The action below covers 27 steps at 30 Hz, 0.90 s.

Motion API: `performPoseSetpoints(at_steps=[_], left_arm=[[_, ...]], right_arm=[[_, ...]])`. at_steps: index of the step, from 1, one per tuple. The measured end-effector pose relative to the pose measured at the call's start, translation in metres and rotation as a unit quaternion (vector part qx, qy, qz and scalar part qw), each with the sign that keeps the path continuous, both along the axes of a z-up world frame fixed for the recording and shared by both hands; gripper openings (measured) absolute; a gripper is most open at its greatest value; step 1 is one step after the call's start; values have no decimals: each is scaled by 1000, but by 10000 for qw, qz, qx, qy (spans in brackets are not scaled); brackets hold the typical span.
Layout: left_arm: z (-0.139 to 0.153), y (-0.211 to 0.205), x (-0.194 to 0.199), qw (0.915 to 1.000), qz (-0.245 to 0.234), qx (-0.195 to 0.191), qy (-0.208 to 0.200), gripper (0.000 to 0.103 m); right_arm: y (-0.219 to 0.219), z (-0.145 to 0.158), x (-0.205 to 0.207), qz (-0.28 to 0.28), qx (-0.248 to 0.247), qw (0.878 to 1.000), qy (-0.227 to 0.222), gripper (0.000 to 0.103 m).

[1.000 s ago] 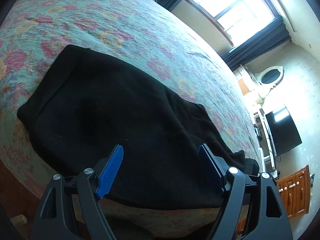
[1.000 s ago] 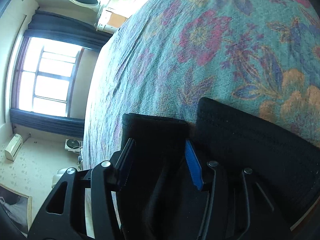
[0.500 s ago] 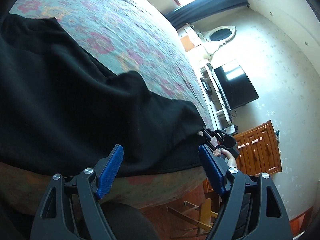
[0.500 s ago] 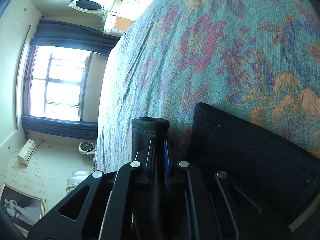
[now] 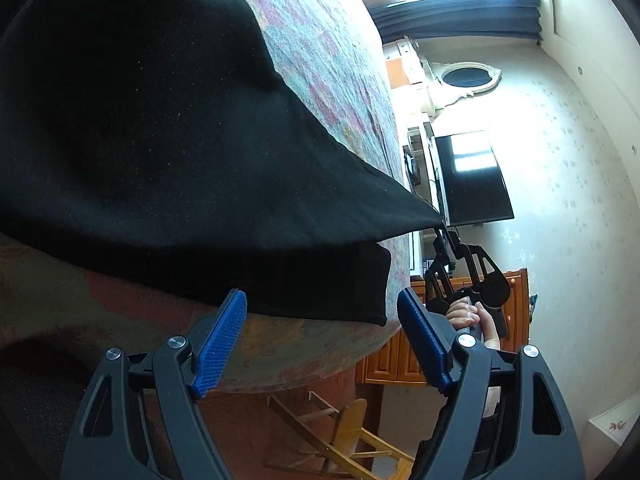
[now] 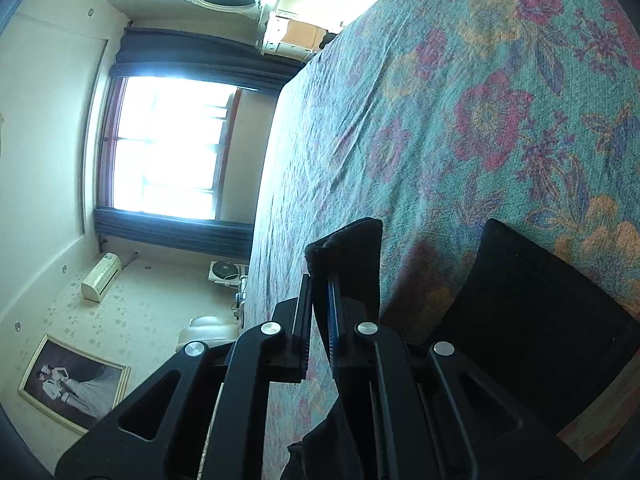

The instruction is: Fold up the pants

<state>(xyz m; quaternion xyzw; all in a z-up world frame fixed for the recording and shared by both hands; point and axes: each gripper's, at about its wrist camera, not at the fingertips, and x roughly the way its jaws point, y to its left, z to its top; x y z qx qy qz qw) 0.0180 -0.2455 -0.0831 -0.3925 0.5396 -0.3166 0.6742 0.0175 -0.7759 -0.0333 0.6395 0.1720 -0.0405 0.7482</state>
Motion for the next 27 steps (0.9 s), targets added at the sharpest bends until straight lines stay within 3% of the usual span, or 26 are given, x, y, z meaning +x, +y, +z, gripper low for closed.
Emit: performPoseSetpoints(at_steps=[11,16,18,21,24,25,27], left_arm=[[-8,22,18,9952,948,-103,212,77],[-18,28,21,9945,996,-53,318,76],[-16,27,19,9948,982,134,229,66],[-17,27,17,9952,943,216,165,63],[-19,29,18,9950,968,153,217,63],[-19,29,18,9949,972,147,234,63],[-19,29,18,9950,963,153,236,63]], right_arm=[[-3,8,-39,2,108,9993,-355,7],[-11,7,-64,-100,23,9992,-383,3],[-18,5,-80,-254,-84,9990,-348,3],[-29,-4,-98,-357,-52,9991,-228,3],[-27,-19,-103,-171,-7,9999,-3,14],[-24,-26,-103,-161,7,9998,80,24],[-18,-43,-99,-122,159,9996,194,28]])
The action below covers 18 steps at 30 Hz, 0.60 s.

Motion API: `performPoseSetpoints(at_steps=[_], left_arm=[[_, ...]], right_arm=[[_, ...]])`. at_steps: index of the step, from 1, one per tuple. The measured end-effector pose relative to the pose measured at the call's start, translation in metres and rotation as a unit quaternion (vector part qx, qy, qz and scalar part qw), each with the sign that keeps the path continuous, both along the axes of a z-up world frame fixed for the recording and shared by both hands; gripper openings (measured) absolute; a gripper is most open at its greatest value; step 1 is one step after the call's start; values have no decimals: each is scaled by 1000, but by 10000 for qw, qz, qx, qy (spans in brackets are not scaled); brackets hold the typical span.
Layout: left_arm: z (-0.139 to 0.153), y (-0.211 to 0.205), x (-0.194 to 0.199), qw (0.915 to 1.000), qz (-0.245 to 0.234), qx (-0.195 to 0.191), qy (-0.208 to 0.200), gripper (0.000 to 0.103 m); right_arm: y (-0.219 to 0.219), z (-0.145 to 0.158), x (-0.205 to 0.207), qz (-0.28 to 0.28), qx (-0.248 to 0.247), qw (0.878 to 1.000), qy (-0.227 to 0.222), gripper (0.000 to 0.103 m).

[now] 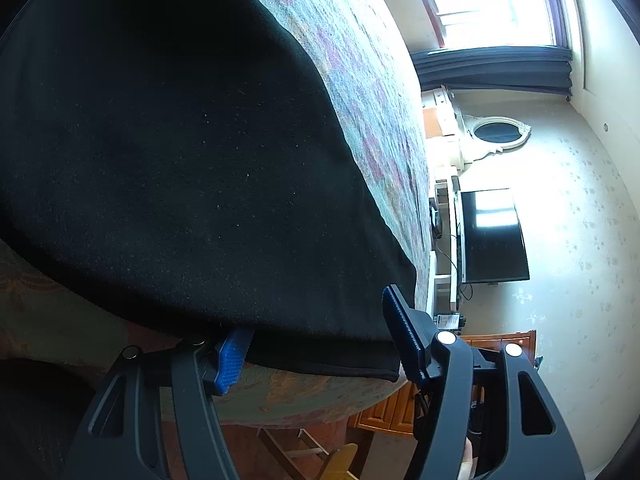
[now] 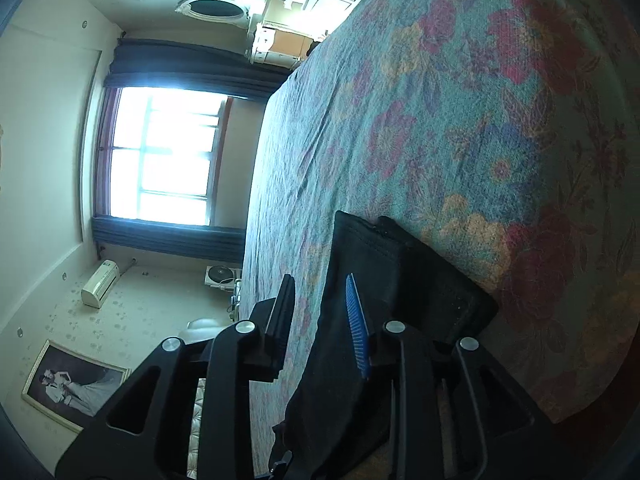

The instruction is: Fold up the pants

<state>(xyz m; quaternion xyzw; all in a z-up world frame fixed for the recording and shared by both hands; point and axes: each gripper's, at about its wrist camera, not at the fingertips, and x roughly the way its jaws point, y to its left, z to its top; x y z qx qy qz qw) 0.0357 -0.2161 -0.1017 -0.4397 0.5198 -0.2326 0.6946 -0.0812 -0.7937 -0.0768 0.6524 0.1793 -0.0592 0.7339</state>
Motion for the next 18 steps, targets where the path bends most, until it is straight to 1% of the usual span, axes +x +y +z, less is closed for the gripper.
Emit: performPoseSetpoints(at_steps=[2,4,6,9,13,14,15,16,17,18], left_arm=[[-1,-1,-1,10000,-10,-6,4,63],[-1,-1,-2,10000,-9,-4,3,62],[0,-3,-2,10000,-2,-9,6,63],[0,-5,-1,10000,-8,-27,10,63],[-1,-4,-1,9999,30,-92,56,62],[-1,-4,-1,9999,42,-100,80,60],[-2,-2,0,9999,54,-79,120,53],[-4,-1,-1,9998,70,-47,182,48],[-6,0,0,9996,92,-9,265,37],[-10,2,0,9993,119,12,344,27]], right_arm=[[4,-16,5,29,196,9997,124,28],[4,-29,8,-46,241,9993,289,28],[4,-40,10,-144,366,9986,361,28],[3,-52,15,-236,424,9976,490,28],[6,-60,24,-268,352,9973,591,28],[8,-57,26,-260,269,9974,612,28],[10,-53,29,-216,130,9976,639,27],[11,-51,32,-151,-16,9977,662,19],[13,-48,35,-82,-105,9976,681,6],[14,-47,36,-53,-111,9978,652,6]])
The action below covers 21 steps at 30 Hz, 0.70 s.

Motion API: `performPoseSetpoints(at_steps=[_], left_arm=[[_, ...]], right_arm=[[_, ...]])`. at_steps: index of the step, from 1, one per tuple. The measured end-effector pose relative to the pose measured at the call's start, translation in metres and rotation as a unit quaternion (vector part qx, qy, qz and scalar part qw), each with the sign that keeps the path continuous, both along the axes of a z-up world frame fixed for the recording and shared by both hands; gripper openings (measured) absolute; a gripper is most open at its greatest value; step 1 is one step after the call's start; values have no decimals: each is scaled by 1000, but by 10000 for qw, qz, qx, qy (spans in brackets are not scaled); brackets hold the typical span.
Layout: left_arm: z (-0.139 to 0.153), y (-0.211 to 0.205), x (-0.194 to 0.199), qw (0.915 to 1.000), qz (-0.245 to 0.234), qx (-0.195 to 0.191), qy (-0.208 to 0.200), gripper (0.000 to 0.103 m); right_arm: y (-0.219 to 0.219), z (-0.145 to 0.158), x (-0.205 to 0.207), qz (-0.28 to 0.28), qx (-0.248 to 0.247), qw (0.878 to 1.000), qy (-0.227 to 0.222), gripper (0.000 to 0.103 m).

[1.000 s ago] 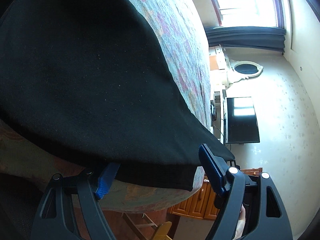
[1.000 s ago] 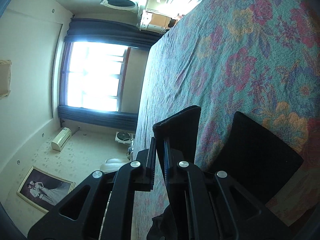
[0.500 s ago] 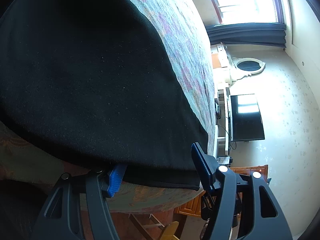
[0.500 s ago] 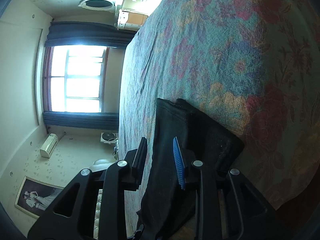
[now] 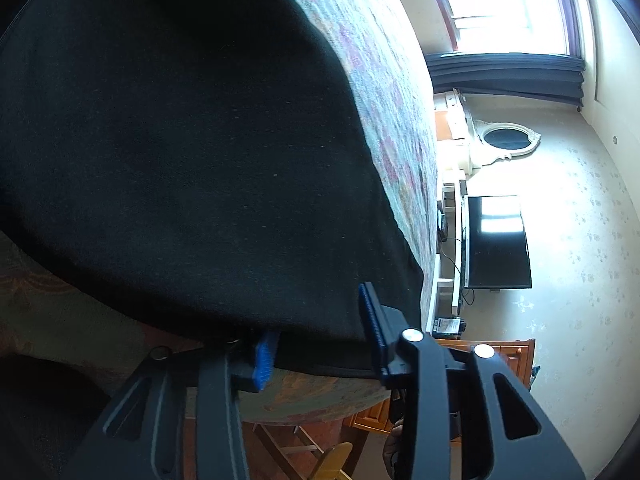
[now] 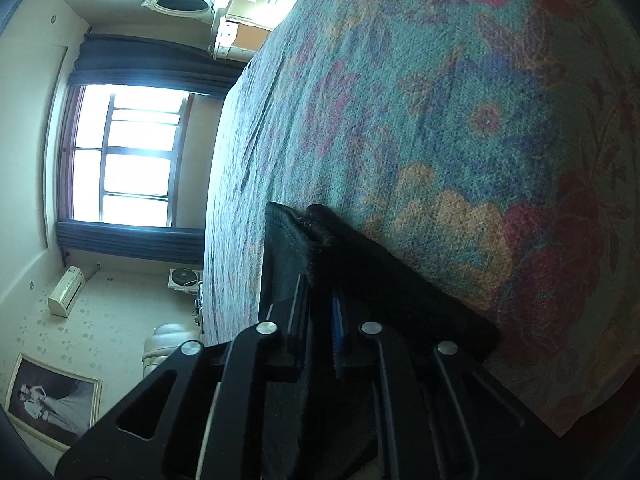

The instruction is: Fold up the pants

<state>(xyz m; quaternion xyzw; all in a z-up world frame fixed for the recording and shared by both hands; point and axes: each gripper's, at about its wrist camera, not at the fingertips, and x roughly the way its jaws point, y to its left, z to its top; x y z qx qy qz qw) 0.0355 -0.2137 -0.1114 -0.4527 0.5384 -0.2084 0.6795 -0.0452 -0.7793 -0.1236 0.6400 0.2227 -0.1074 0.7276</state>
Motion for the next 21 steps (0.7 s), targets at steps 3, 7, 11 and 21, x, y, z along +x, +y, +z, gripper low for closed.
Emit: performPoseSetpoints(at_steps=[3,7,11,21], left_arm=[[-8,6,-1,9998,88,-107,171,16],[6,5,-4,9999,6,-27,-118,16],[18,5,-8,9992,-109,10,-392,16],[6,1,-16,9990,-284,334,-103,16]], right_arm=[[2,5,-4,-66,15,9999,-115,6],[3,24,-14,-17,-176,9994,-307,6],[0,40,-33,-2,-310,9986,-433,6],[-3,-9,-64,-85,-61,9999,35,6]])
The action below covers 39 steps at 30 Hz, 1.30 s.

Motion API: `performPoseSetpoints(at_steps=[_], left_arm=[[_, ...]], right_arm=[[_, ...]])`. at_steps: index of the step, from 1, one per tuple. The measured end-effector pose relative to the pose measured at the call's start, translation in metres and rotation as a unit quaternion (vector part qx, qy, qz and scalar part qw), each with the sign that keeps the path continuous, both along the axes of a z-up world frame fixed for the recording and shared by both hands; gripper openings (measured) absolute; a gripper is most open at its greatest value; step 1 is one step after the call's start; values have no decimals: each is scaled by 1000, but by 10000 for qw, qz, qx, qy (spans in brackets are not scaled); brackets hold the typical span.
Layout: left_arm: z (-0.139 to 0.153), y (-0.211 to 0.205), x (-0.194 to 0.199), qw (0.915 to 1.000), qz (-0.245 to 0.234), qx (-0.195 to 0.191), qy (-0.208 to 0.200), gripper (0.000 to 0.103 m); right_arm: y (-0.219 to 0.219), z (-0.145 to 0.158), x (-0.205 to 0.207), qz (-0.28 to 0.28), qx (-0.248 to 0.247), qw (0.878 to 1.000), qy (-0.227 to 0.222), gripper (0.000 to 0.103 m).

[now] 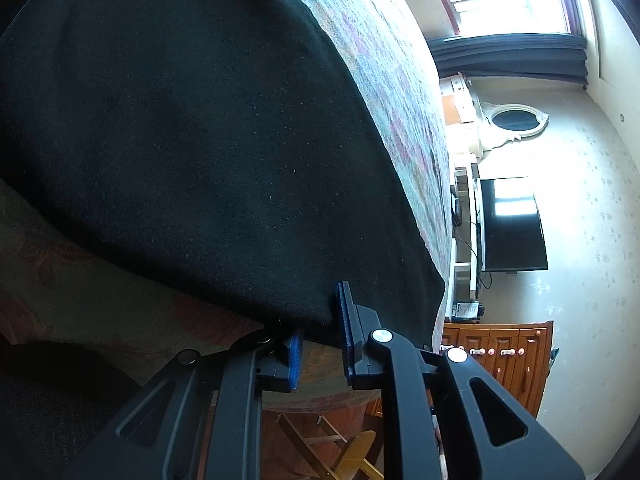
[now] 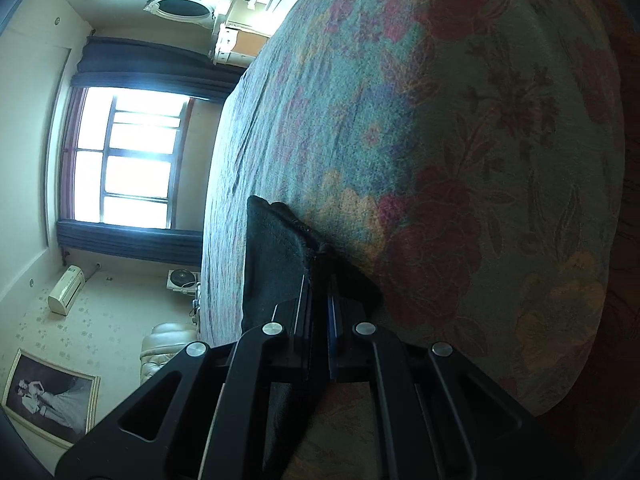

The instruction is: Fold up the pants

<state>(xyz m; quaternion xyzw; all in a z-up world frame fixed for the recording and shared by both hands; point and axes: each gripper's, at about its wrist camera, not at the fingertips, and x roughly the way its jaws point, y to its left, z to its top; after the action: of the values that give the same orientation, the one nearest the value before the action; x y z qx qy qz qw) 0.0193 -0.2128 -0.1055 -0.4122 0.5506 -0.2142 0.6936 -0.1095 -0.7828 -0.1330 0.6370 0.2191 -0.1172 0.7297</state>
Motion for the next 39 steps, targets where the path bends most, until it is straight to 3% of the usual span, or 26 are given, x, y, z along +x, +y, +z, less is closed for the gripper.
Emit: performPoseSetpoints(at_steps=[5,9,11,12,13,15,17,21,24,28,33,36,39], left_arm=[[9,-4,-6,9996,-226,142,-24,18],[15,-13,-16,9983,-544,-2,203,30],[20,-19,-21,9967,-786,-67,191,30],[24,-22,-23,9955,-936,-57,142,34],[28,-25,-25,9938,-1108,-50,52,40],[42,-30,-27,9899,-1387,29,-306,66],[61,-26,-26,9850,-1438,213,-928,76],[100,-5,-15,9578,-1572,791,-2273,81],[117,29,-1,9432,-1417,1149,-2776,84],[115,96,21,9502,-895,1447,-2609,84],[106,190,43,9627,-163,1654,-2134,84],[106,242,48,9635,115,1768,-2009,84],[107,292,51,9634,469,1877,-1855,84]], right_arm=[[-4,-2,-6,5,112,9999,-76,8],[-17,5,-21,-122,36,9999,-49,14],[-29,14,-34,-377,-153,9992,21,37],[-37,19,-39,-464,-237,9986,9,42],[-44,23,-37,-371,-262,9990,34,58],[-57,30,-28,-49,-290,9995,-105,64],[-67,38,-10,463,-438,9977,-247,72],[-70,46,34,1447,-641,9871,-259,74],[-70,43,59,1889,-722,9793,-67,74],[-61,34,63,1990,-642,9779,59,74],[-46,21,73,2734,-153,9617,-79,82],[-49,20,75,3001,212,9536,-118,84],[-57,23,66,3119,218,9499,-53,83]])
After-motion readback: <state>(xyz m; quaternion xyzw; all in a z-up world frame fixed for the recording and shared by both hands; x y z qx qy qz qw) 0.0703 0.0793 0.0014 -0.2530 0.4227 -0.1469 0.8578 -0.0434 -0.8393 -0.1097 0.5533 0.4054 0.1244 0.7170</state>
